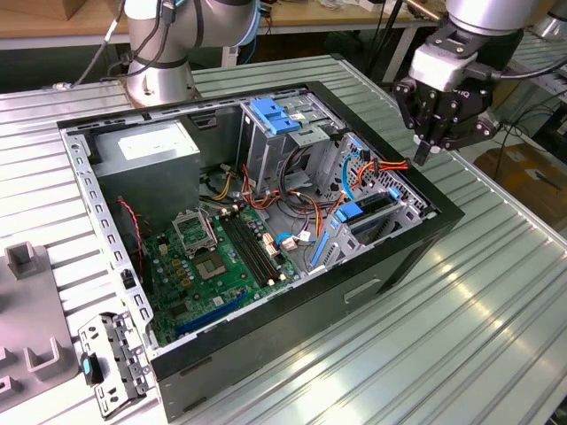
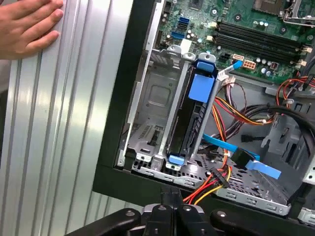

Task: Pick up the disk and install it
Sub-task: 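Insert the first disk wire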

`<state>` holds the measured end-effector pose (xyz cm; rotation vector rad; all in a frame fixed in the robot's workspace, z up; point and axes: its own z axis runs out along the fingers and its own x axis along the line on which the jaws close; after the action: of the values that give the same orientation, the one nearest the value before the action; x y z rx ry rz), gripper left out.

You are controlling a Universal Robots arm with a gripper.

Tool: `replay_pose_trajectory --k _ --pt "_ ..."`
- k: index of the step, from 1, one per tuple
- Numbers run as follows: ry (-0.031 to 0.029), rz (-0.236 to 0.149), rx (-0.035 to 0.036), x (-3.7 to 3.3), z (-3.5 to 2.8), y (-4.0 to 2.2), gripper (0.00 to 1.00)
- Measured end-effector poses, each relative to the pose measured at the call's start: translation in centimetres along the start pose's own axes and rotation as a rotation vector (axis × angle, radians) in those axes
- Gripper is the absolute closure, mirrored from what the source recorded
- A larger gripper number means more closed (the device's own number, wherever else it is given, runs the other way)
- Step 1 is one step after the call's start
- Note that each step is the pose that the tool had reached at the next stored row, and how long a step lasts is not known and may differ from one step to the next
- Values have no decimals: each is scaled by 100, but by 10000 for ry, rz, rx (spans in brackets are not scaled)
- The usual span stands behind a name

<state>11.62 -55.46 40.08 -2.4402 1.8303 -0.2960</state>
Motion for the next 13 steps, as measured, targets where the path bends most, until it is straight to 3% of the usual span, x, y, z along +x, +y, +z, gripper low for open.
replay_pose_trajectory --k 1,3,4,5,11,13 --pt "53 -113 -152 11 19 -76 89" --pt "47 -124 -249 -1 25 -116 89" --pt "48 -125 -257 -8 25 -122 89" --pt "40 -178 -257 -8 25 -123 89" --pt "-147 -1300 -131 -8 25 -125 89" --pt "-266 -2011 -50 -9 28 -124 89"
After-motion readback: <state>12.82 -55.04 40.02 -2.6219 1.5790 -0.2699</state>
